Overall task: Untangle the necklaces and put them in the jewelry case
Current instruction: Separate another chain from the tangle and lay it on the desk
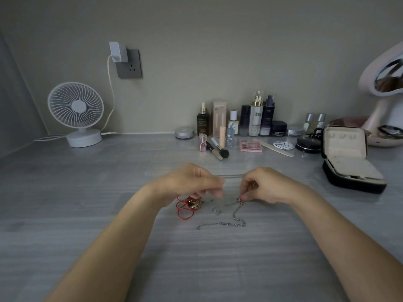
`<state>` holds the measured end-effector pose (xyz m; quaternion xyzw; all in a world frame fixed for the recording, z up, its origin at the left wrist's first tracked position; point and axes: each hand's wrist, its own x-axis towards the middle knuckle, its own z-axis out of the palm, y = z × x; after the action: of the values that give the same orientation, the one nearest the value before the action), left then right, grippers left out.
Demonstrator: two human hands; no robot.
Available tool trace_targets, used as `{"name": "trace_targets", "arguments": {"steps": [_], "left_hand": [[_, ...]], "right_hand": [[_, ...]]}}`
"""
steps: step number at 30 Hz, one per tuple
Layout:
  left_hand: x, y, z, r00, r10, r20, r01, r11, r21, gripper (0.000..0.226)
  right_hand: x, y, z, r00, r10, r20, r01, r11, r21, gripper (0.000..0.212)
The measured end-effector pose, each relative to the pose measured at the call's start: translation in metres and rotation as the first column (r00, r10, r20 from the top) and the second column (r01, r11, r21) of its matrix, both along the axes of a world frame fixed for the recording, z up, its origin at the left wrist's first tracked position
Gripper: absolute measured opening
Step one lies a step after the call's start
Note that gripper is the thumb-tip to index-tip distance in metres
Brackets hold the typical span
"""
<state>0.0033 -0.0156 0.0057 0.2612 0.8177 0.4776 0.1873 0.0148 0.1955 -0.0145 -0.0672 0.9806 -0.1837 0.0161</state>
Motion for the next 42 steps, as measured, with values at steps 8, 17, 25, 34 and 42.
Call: {"name": "trace_targets", "arguments": {"steps": [8, 17, 25, 34, 42], "left_hand": [[-0.006, 0.015, -0.023, 0.976, 0.13, -0.175, -0.154, 0.979, -0.134, 0.021], [-0.001, 0.04, -0.037, 0.976, 0.086, -0.198, -0.084, 0.996, 0.021, 0.037], [-0.001, 0.033, -0.022, 0.982, 0.119, 0.146, -0.174, 0.873, 0.455, 0.017], [-0.003, 0.013, 0.0, 0.953, 0.022, 0.304, -0.226, 0.72, 0.656, 0.029], [-0.012, -0.009, 0.012, 0.949, 0.062, 0.309, -0.266, 0.681, 0.682, 0.027]], "right_hand": [[-0.005, 0.002, -0.005, 0.998, 0.028, 0.055, -0.03, 0.998, 0.052, 0.019], [-0.001, -0.006, 0.004, 0.988, 0.113, -0.102, -0.146, 0.903, -0.405, 0.018], [0.007, -0.007, 0.022, 0.985, -0.066, -0.161, -0.104, 0.519, -0.848, 0.015], [0.003, 0.009, 0.032, 0.986, -0.166, 0.007, -0.011, -0.111, -0.994, 0.02], [-0.003, 0.033, 0.029, 0.968, -0.248, 0.042, -0.02, -0.243, -0.97, 0.019]]}}
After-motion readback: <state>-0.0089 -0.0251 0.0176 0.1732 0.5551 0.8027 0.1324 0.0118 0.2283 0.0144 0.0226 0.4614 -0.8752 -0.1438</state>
